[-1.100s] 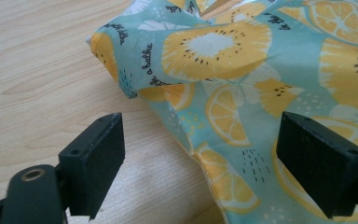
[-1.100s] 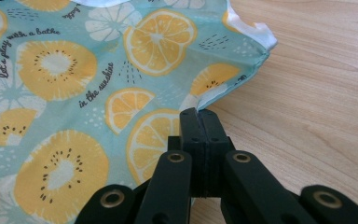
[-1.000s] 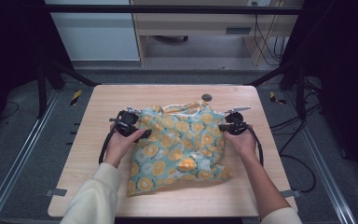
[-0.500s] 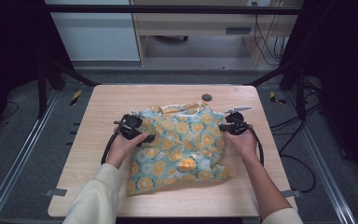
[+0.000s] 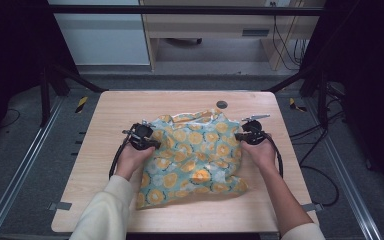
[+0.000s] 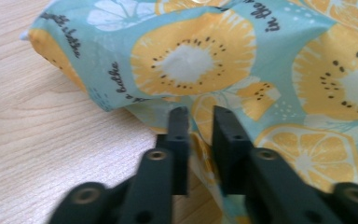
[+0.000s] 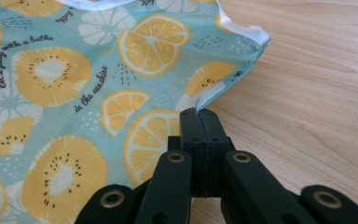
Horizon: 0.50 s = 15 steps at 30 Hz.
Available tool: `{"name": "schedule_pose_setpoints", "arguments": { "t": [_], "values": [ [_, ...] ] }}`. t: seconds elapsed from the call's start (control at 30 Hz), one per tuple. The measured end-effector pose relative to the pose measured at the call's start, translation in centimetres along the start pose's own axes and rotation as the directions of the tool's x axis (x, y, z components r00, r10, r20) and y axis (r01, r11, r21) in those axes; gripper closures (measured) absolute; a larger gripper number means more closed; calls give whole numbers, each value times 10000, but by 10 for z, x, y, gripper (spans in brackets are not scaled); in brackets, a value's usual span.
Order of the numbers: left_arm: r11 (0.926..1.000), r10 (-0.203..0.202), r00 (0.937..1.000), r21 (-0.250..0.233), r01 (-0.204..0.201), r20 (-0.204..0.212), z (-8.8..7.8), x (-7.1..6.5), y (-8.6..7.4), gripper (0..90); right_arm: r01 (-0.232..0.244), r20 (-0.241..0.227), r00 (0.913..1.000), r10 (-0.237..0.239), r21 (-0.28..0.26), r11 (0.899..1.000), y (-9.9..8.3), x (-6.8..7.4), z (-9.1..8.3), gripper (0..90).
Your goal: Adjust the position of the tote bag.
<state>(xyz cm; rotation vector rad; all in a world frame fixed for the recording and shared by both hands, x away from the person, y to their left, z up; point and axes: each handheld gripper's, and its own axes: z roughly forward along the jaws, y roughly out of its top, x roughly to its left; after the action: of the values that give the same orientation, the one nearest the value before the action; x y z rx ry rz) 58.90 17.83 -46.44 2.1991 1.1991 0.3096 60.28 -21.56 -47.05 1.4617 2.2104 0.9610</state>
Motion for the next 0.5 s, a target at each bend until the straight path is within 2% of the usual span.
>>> {"name": "schedule_pose_setpoints", "arguments": {
  "t": [0.07, 0.13, 0.33, 0.5],
  "values": [
    [10000, 1, 10000, -91, 0, 34, -2, 2, 0, 868, 13, -19, 10000, -13, -10, 10000, 0, 0, -1, 900],
    [9999, 37, 10000, -93, -37, 17, -4, 3, 0, 891, 35, -5, 10000, -35, -24, 10000, 0, 0, -1, 900],
    [9989, -57, 9996, -474, 44, -264, -11, 4, 0, 900, 44, -5, 10000, -44, -160, 9999, 1, 0, -4, 900],
    [9973, 224, 9980, -681, -265, -596, -20, 3, -1, 900, 141, -44, 9999, -143, -484, 9987, 3, -1, -12, 900]
  ]
}}
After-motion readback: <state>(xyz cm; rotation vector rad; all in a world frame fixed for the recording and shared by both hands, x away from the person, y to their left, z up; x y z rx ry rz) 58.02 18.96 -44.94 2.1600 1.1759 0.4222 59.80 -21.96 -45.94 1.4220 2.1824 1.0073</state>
